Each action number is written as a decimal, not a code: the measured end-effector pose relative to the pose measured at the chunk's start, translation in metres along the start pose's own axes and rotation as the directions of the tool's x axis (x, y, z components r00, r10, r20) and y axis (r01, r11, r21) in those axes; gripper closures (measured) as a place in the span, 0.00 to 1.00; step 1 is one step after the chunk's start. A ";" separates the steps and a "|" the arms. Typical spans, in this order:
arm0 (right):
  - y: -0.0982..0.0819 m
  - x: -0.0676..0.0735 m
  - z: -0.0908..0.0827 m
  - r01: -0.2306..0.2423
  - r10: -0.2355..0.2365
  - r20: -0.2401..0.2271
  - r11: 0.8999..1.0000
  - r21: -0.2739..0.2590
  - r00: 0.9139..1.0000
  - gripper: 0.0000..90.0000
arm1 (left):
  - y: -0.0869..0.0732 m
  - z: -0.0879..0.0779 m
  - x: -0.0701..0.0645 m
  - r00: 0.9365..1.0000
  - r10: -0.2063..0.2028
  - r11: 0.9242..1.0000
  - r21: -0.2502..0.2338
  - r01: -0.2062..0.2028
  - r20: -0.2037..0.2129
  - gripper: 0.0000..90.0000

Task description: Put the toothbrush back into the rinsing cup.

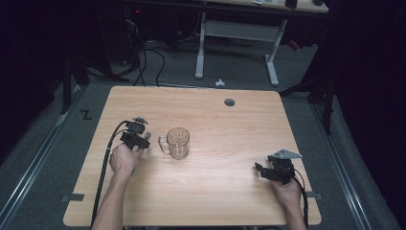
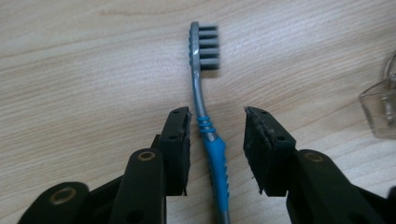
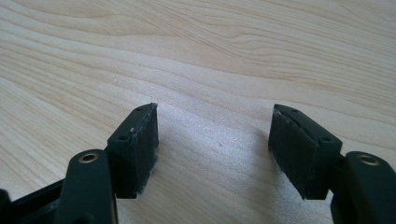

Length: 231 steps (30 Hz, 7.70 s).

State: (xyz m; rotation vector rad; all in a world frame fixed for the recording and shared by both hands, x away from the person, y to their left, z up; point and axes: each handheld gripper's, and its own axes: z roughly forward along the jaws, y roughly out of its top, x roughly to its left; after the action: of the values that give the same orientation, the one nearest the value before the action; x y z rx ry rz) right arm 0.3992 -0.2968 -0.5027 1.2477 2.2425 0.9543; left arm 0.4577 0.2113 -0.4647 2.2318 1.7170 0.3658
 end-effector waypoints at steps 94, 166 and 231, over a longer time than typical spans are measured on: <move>0.000 0.000 0.000 0.001 -0.001 0.001 1.000 -0.001 1.000 0.37 | -0.020 -0.084 -0.013 0.977 0.044 0.895 -0.443 0.054 0.207 0.89; 0.000 0.000 0.000 0.005 -0.005 0.000 1.000 -0.001 1.000 0.37 | 0.021 -0.078 -0.030 0.909 0.068 0.708 -0.662 0.246 0.411 0.89; 0.000 0.000 0.000 0.006 -0.006 0.000 1.000 -0.002 1.000 0.37 | 0.024 -0.071 -0.040 0.931 0.102 0.741 -0.651 0.164 0.350 0.88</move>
State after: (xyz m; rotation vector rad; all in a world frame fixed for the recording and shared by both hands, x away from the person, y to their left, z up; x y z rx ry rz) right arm 0.3988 -0.2965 -0.5028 1.2400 2.2439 0.9541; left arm 0.4427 0.1726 -0.3909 1.5997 1.1611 0.4425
